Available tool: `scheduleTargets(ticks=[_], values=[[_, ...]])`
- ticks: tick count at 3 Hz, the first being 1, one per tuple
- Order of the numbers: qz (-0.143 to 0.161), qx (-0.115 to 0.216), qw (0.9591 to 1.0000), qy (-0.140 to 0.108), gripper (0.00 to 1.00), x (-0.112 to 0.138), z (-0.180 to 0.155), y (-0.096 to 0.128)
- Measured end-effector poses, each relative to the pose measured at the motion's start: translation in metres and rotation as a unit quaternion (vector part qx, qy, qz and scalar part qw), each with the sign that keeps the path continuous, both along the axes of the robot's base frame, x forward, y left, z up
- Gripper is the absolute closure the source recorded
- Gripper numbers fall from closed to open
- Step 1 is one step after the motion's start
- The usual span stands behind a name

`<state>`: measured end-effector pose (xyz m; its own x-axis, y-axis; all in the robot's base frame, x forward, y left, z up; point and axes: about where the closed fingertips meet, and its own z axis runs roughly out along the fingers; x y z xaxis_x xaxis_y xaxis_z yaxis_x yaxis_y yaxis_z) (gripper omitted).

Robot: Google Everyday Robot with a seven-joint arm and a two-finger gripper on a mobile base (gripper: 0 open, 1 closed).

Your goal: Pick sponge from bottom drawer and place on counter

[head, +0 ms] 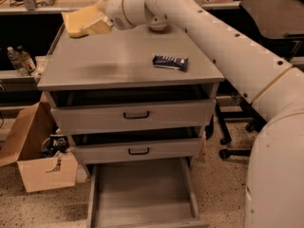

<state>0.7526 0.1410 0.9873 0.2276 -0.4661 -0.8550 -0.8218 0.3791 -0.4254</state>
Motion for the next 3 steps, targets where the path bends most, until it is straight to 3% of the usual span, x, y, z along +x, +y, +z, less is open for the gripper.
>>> scheduleTargets(ticks=[1, 2, 3], values=[[-0.022, -0.013, 0.9997, -0.003, 1.00, 0.008, -0.001, -0.002], [-0.072, -0.067, 0.9951, 0.011, 1.00, 0.028, -0.021, -0.011], [-0.157, -0.133, 0.9756, 0.078, 1.00, 0.058, -0.063, -0.050]])
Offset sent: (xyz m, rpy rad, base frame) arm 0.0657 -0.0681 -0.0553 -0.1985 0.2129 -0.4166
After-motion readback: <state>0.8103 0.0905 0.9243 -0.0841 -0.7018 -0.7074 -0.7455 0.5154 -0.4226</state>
